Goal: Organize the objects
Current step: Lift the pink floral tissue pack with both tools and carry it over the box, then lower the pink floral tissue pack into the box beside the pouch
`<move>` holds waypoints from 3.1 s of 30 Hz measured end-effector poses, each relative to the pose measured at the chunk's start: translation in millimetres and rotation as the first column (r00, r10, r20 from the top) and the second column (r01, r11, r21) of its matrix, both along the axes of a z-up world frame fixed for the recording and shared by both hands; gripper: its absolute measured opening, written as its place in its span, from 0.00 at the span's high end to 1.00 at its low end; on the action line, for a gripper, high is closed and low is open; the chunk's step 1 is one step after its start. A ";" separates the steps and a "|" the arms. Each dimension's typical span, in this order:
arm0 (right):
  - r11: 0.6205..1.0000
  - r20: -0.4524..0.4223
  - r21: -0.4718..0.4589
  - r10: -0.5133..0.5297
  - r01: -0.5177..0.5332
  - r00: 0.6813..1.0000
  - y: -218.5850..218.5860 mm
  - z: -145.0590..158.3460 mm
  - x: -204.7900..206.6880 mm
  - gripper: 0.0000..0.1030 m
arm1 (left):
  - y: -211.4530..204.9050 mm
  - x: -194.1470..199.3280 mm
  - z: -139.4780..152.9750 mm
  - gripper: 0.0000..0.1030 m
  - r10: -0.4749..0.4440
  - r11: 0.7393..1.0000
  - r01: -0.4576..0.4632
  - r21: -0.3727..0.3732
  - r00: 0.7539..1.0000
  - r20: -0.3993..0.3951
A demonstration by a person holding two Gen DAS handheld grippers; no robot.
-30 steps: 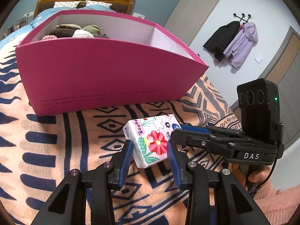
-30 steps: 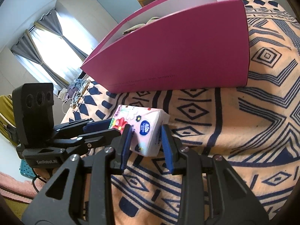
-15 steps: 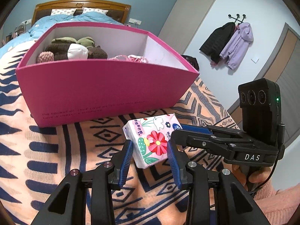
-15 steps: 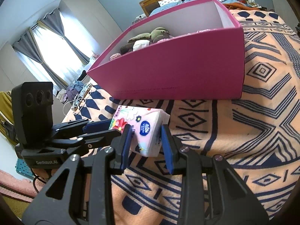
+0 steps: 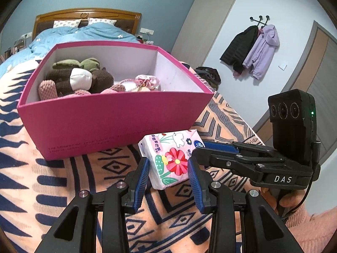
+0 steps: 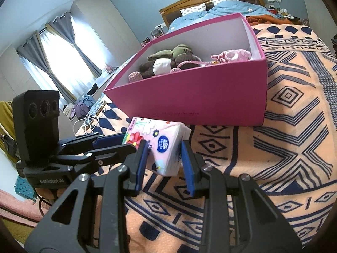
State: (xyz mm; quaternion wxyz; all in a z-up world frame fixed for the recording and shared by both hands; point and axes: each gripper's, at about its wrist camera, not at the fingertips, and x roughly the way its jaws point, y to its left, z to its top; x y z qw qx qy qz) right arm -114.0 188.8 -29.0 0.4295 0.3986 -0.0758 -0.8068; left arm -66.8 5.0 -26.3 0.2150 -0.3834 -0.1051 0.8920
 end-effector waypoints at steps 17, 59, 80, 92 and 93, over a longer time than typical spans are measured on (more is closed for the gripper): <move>1.000 -0.059 -0.016 -0.006 0.005 0.998 3.3 18.4 -2.5 0.66 | 4.7 -6.6 19.6 0.64 0.000 1.000 -0.001 -0.011 0.998 -0.055; 0.998 -0.192 -0.056 -0.037 0.027 0.981 5.6 63.1 -22.7 0.65 | 8.3 -38.2 53.3 0.64 0.023 1.000 -0.023 0.003 0.990 -0.141; 0.997 -0.175 -0.075 -0.039 0.026 0.984 1.3 66.7 -39.7 0.65 | 6.4 -51.5 61.0 0.64 0.038 0.999 -0.039 -0.002 0.988 -0.151; 0.996 -0.165 -0.080 -0.050 0.037 0.985 1.7 66.8 -49.1 0.65 | 10.2 -57.3 63.2 0.64 0.035 0.999 -0.038 -0.016 0.987 -0.157; 0.996 -0.165 -0.079 -0.051 0.038 0.985 1.4 66.9 -49.4 0.65 | 10.5 -58.2 63.1 0.64 0.036 0.999 -0.039 -0.017 0.987 -0.156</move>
